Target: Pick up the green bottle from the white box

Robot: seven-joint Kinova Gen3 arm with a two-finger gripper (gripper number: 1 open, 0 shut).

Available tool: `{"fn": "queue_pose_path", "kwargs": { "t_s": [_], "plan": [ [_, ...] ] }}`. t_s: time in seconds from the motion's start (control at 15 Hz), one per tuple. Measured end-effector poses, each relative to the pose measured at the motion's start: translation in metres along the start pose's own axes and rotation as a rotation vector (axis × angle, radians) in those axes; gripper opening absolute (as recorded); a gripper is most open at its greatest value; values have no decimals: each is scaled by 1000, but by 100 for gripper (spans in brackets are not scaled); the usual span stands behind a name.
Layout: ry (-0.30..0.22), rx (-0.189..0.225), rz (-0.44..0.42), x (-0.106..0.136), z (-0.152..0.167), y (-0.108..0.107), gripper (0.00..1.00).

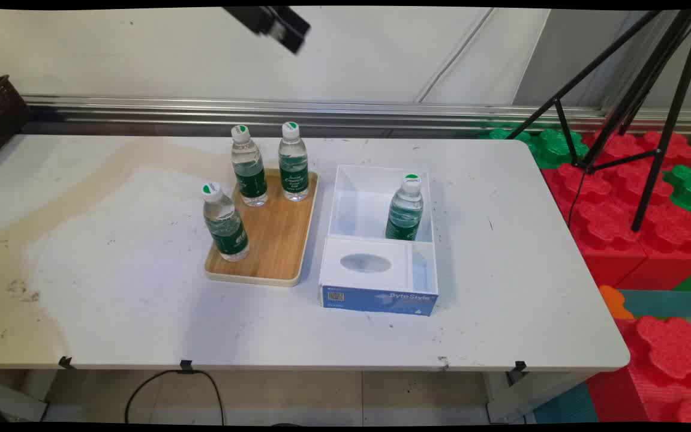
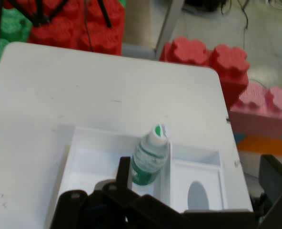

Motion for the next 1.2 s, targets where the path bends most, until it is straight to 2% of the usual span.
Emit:
{"fn": "queue_pose_path", "kwargs": {
  "t_s": [0.27,0.6,1.07,1.2],
  "plan": [
    [-67,-1,65,-6,54,1,100],
    [-135,5,122,-32,115,5,100],
    [-188,34,139,-64,184,6,100],
    [-182,44,130,-71,199,6,100]
  ]
}}
